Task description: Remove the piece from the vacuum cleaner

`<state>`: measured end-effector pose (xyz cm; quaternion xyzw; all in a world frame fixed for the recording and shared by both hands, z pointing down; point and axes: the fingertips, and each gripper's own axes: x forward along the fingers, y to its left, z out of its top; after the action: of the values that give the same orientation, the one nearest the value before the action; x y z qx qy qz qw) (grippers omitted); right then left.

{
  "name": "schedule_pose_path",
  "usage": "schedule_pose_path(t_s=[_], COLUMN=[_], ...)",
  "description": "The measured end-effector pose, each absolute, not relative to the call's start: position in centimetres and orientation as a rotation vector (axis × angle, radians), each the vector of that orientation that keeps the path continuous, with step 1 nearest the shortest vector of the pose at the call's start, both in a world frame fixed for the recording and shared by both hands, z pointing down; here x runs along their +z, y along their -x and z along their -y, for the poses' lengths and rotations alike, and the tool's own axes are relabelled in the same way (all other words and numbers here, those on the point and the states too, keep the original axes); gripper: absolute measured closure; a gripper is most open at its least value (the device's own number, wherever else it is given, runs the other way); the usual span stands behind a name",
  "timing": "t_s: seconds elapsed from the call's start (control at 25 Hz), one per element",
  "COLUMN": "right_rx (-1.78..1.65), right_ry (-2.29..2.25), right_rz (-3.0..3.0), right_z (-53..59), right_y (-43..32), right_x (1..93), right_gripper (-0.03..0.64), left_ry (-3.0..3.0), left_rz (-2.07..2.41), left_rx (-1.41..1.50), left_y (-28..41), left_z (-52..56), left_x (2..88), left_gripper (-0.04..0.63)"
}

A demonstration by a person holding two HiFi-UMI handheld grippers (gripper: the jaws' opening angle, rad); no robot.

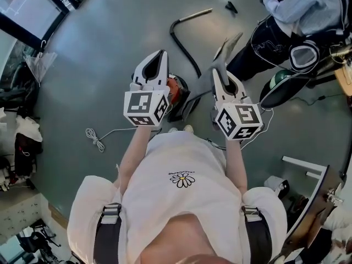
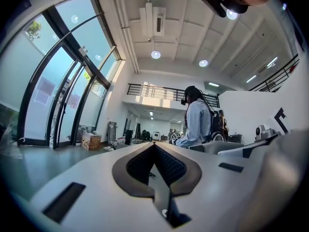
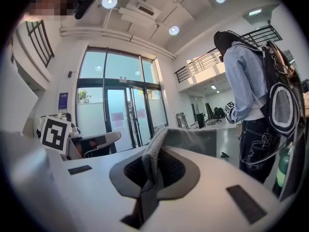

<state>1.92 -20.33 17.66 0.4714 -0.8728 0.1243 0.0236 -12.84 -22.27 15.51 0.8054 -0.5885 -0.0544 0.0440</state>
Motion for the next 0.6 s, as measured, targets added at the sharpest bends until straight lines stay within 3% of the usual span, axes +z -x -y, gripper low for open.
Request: schedule_pose_path(t_s=[0.6], right_rx=[0.39], right_ry=[-1.469], right_rz=[2.7], right_z=[20.03], right_y=[-1.58], right_x=[17.56], right_gripper=[0.595], left_ry=[-2.452], left_rz=[1.762], left_rx=[-0.155], left_y=[12.42], left_z=[22.2], left_x=[16.24], left_gripper=[0.591])
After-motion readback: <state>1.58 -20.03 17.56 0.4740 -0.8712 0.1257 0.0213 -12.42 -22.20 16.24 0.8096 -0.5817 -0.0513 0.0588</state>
